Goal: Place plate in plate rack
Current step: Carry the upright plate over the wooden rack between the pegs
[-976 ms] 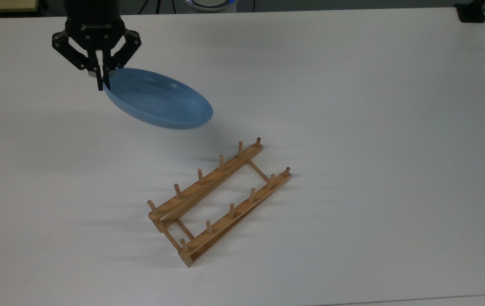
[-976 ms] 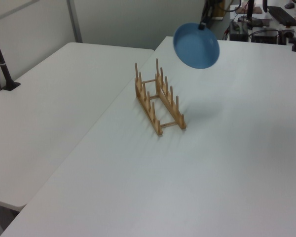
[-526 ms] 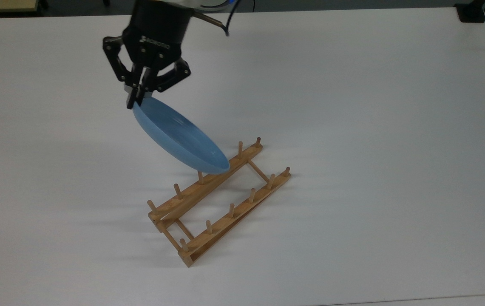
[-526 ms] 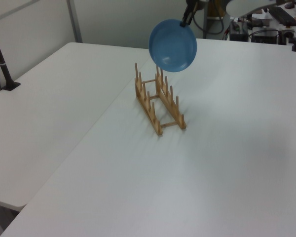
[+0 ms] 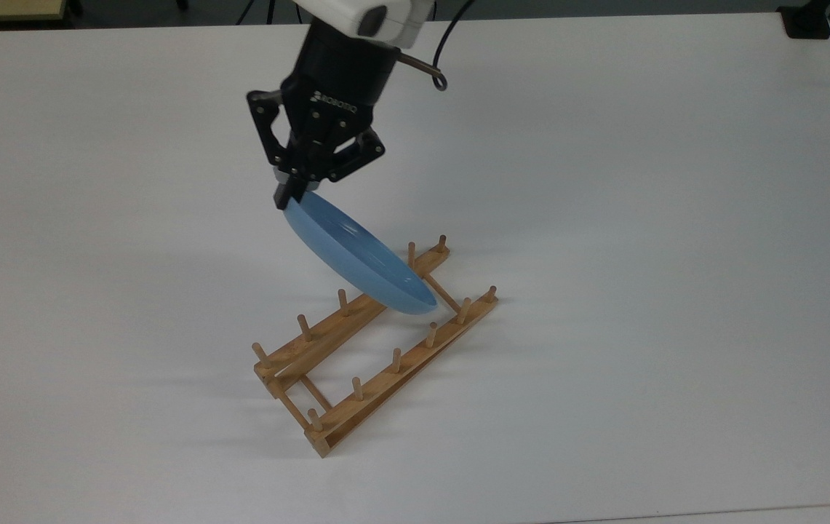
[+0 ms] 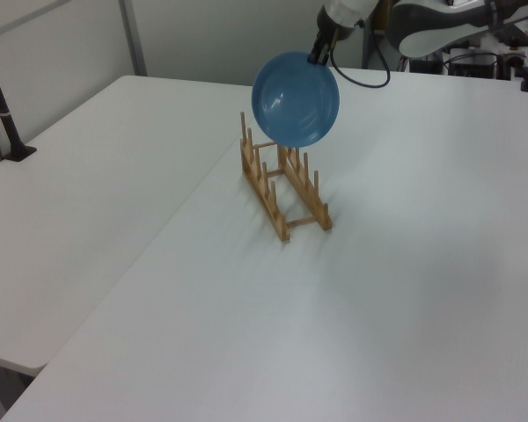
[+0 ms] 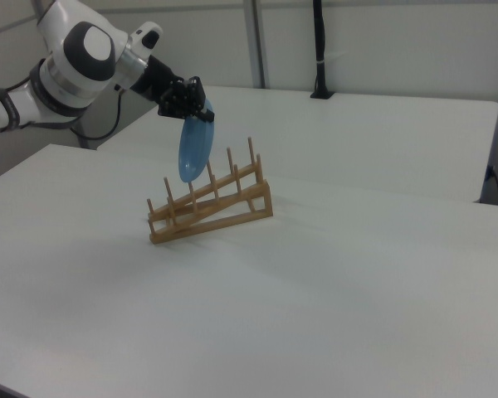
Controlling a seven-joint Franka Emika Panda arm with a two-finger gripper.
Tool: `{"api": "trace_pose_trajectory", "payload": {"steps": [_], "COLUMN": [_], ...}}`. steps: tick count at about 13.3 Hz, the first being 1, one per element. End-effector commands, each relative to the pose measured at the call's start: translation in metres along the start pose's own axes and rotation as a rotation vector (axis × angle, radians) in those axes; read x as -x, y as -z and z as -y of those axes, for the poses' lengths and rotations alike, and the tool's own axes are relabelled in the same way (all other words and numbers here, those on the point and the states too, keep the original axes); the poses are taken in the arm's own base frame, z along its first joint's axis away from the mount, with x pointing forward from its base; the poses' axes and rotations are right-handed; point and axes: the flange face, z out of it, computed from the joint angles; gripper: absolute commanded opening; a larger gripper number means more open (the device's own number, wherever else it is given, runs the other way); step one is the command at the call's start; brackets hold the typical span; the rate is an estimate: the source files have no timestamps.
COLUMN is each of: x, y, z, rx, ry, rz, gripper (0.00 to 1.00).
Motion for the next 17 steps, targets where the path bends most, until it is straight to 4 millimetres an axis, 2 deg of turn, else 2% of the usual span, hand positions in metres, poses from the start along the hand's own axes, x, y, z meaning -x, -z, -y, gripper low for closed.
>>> {"api": "trace_pose_trajectory", "payload": {"steps": [1,6,8,11,12,13,15,16,17], "x": [-0.004,0.004,0.006,0.008,0.009,0.010,0.011,0.012,0.013], "y": [0.004,-0.010,-0.023,-0.028,-0.029,-0.030,-0.032,-0.033,-0.033], "z": [0.029,0.073,0.083,0.090,0.097,0.106,0.113,0.117,0.123], "rx": [0.014,0.063,0.102,0.101,0.094,0.084,0.073,0.068,0.061], "ry": [0.047,0.095,0.116,0.126,0.134,0.141,0.114,0.078,0.043], "rz": [-0.028,-0.024,-0.024,-0.017,-0.016,-0.012,-0.009,-0.009,-0.009], "gripper": [0.00,0.00,0.00,0.00,0.00,0.17,0.75,1.00,1.00]}}
